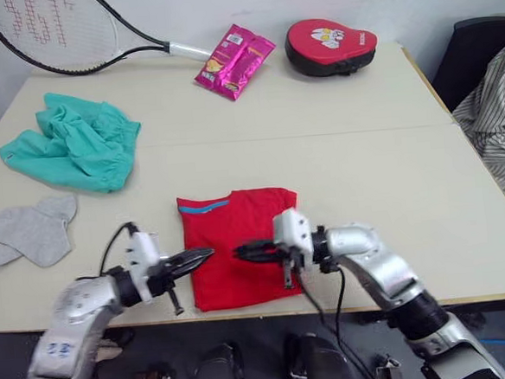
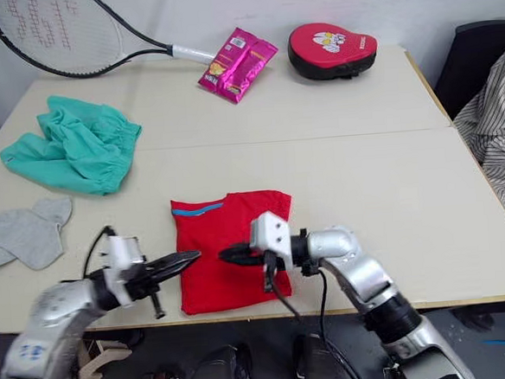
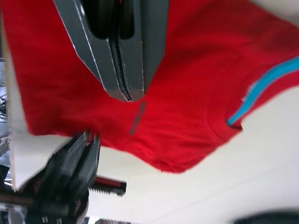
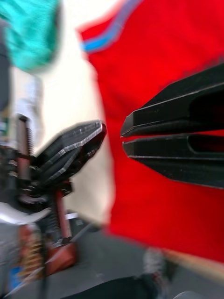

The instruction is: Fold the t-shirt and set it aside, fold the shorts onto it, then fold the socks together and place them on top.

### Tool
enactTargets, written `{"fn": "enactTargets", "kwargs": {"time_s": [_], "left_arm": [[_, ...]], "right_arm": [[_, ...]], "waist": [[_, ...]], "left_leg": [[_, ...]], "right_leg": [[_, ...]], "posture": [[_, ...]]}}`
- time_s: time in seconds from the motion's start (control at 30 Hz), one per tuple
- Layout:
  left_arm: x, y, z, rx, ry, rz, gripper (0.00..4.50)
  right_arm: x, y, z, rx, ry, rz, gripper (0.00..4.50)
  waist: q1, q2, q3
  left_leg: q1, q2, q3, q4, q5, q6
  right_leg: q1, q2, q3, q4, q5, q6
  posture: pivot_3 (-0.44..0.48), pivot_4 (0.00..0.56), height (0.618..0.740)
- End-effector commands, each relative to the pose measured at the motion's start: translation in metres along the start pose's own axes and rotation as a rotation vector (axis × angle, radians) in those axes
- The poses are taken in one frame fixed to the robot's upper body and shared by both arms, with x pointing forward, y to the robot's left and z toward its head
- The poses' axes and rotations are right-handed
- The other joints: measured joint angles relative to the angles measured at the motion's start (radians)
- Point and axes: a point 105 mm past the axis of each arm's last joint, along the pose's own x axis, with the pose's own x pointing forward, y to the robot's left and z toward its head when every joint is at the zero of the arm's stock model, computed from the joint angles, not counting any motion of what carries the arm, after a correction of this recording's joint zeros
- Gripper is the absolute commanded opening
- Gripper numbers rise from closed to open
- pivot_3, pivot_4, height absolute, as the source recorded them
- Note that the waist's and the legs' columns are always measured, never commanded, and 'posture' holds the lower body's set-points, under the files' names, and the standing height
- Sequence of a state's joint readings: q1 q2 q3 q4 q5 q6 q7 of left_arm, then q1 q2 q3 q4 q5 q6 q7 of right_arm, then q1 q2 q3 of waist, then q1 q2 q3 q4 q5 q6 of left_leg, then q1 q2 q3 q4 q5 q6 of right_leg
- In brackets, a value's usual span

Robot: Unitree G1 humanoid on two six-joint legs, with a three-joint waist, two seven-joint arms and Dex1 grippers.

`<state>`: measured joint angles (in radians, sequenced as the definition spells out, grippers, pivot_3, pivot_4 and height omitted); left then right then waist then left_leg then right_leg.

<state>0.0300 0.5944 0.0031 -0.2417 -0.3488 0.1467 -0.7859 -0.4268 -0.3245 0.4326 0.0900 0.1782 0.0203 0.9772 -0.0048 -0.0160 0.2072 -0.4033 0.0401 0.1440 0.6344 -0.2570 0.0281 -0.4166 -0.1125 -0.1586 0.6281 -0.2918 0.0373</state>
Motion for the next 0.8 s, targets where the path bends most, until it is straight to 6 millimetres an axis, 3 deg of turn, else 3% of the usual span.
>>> {"fn": "enactTargets", "kwargs": {"time_s": [0.03, 0.27, 0.47, 0.53, 0.6, 0.67, 0.8], "left_arm": [[0.004, 0.006, -0.009, 0.045, 0.043, 0.056, 0.00], [-0.001, 0.010, -0.026, 0.019, 0.114, 0.083, 0.00], [-0.002, 0.008, -0.022, -0.004, 0.074, 0.080, 0.00], [-0.004, 0.009, -0.011, -0.005, 0.008, 0.084, 0.00], [-0.009, 0.017, 0.013, -0.012, -0.123, 0.103, 0.00], [-0.013, 0.027, 0.027, -0.015, -0.194, 0.129, 0.00], [-0.009, 0.051, 0.025, 0.032, -0.139, 0.169, 0.00]], "right_arm": [[-0.005, -0.017, -0.012, -0.051, 0.023, -0.098, 0.05], [-0.047, -0.055, -0.045, 0.108, 0.087, -0.412, 0.05], [-0.059, -0.059, -0.047, 0.182, 0.080, -0.488, 0.05], [-0.060, -0.062, -0.032, 0.165, 0.027, -0.485, 0.05], [-0.057, -0.064, 0.002, 0.132, -0.101, -0.436, 0.05], [-0.053, -0.063, 0.023, 0.081, -0.154, -0.374, 0.05], [-0.031, -0.067, 0.030, 0.019, -0.109, -0.301, 0.05]], "waist": [[-0.003, 0.000, 0.000], [0.002, 0.000, -0.002], [0.002, 0.001, -0.011], [0.002, 0.001, -0.011], [0.002, 0.002, -0.011], [0.001, 0.002, -0.010], [-0.004, 0.002, -0.010]], "left_leg": [[-0.001, 0.000, 0.001, 0.000, 0.001, -0.001], [0.006, 0.001, 0.000, 0.002, -0.003, -0.001], [0.011, 0.003, 0.001, -0.002, -0.003, -0.002], [0.011, 0.003, 0.001, -0.003, -0.003, -0.002], [0.009, 0.003, 0.001, -0.003, -0.003, -0.002], [0.005, 0.003, 0.001, -0.002, -0.002, -0.002], [0.004, 0.003, 0.001, 0.000, -0.001, -0.001]], "right_leg": [[-0.001, 0.000, 0.001, 0.000, 0.000, 0.000], [0.006, 0.000, 0.001, 0.000, 0.004, 0.000], [0.008, 0.000, 0.002, -0.002, 0.004, -0.002], [0.008, 0.000, 0.002, -0.002, 0.004, -0.002], [0.006, 0.000, 0.002, -0.002, 0.004, -0.002], [0.003, 0.000, 0.002, -0.001, 0.004, -0.001], [0.002, 0.000, 0.001, 0.001, 0.004, -0.001]], "posture": [[0.000, 0.150, 0.740], [0.000, 0.150, 0.740], [0.000, 0.150, 0.740], [0.000, 0.150, 0.740], [0.000, 0.150, 0.740], [0.000, 0.150, 0.740], [0.000, 0.150, 0.740]]}}
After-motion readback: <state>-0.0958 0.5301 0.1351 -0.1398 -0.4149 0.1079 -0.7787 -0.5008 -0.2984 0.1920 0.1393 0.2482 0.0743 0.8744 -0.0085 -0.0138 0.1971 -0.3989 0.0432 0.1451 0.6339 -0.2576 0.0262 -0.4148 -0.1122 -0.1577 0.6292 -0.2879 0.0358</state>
